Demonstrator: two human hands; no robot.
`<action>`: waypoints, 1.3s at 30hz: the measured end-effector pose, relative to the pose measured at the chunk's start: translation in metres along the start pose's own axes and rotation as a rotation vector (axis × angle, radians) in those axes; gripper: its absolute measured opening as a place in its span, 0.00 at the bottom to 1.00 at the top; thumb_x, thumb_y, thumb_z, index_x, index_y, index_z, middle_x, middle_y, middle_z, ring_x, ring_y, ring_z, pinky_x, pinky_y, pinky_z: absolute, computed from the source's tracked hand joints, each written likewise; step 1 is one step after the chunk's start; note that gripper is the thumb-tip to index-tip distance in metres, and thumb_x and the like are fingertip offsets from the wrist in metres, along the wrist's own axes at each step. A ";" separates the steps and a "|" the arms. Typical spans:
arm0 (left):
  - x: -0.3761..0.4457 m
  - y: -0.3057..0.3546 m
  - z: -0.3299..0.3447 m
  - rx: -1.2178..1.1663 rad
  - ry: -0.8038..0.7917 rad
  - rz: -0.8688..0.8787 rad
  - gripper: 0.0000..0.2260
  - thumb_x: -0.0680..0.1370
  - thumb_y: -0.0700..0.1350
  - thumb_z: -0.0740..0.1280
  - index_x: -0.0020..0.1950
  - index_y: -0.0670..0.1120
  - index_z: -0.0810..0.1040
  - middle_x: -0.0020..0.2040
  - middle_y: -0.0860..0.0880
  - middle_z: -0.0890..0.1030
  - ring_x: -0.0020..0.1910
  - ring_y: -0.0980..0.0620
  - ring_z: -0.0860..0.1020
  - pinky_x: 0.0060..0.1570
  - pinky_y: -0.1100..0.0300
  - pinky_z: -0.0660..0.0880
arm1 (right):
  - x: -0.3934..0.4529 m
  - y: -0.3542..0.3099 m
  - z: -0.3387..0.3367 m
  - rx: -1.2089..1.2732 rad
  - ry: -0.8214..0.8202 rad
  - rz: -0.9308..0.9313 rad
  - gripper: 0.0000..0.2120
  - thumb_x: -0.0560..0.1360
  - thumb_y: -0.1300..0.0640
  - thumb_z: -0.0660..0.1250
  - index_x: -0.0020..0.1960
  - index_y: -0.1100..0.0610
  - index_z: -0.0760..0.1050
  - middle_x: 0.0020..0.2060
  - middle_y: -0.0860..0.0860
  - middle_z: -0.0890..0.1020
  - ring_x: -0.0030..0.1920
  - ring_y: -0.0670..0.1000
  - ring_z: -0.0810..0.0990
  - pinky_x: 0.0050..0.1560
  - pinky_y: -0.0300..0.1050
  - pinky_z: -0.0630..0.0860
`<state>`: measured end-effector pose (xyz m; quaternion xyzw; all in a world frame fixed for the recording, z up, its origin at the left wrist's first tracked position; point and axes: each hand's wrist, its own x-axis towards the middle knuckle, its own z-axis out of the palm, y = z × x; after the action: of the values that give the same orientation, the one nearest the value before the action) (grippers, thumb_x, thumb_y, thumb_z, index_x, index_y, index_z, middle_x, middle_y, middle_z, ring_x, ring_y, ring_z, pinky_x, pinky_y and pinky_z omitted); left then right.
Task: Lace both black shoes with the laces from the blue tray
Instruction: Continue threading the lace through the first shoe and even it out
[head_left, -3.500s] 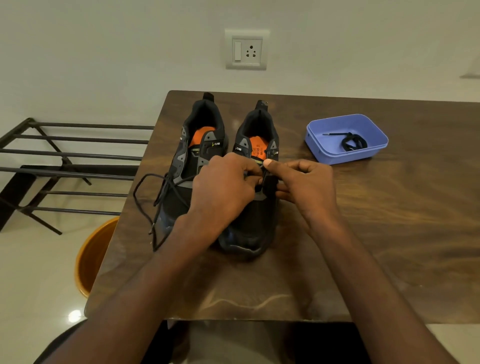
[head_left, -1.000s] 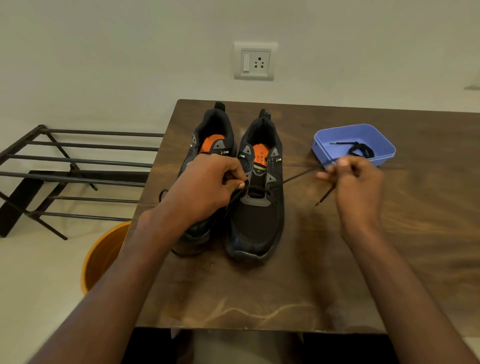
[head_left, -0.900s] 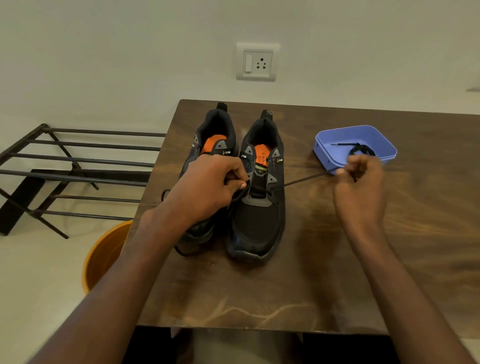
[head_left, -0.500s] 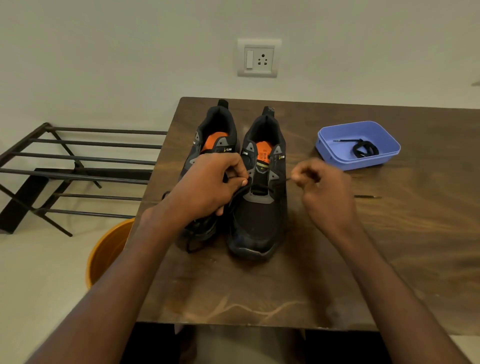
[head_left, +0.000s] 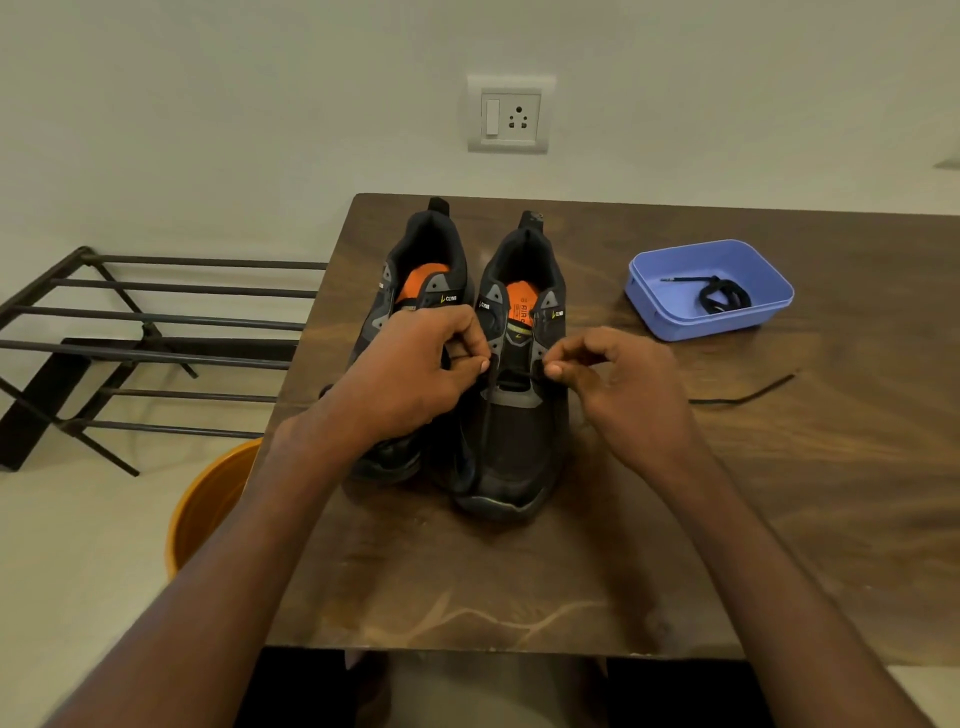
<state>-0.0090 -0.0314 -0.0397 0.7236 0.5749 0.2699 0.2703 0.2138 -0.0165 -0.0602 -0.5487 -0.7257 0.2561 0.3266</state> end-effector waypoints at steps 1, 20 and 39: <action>0.000 0.001 0.000 -0.009 -0.011 -0.003 0.02 0.81 0.39 0.70 0.50 0.46 0.80 0.41 0.51 0.81 0.32 0.64 0.78 0.32 0.72 0.73 | 0.000 0.004 -0.001 -0.036 0.062 0.013 0.07 0.78 0.61 0.72 0.50 0.50 0.83 0.46 0.45 0.84 0.48 0.41 0.80 0.51 0.38 0.77; -0.004 0.005 -0.002 -0.065 -0.035 -0.059 0.02 0.82 0.39 0.67 0.51 0.46 0.77 0.43 0.45 0.80 0.25 0.57 0.78 0.23 0.68 0.72 | 0.004 0.024 -0.024 -0.044 0.450 0.314 0.09 0.77 0.61 0.70 0.48 0.47 0.83 0.44 0.43 0.84 0.48 0.48 0.83 0.55 0.56 0.80; -0.003 0.000 0.001 -0.043 -0.005 -0.047 0.02 0.82 0.42 0.69 0.52 0.48 0.77 0.40 0.47 0.82 0.27 0.51 0.80 0.24 0.63 0.76 | 0.000 0.010 -0.009 -0.104 0.171 0.036 0.12 0.78 0.47 0.71 0.59 0.49 0.81 0.54 0.45 0.83 0.54 0.44 0.81 0.59 0.57 0.80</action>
<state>-0.0093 -0.0345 -0.0407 0.7047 0.5852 0.2740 0.2932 0.2276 -0.0139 -0.0618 -0.5976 -0.6978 0.1760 0.3536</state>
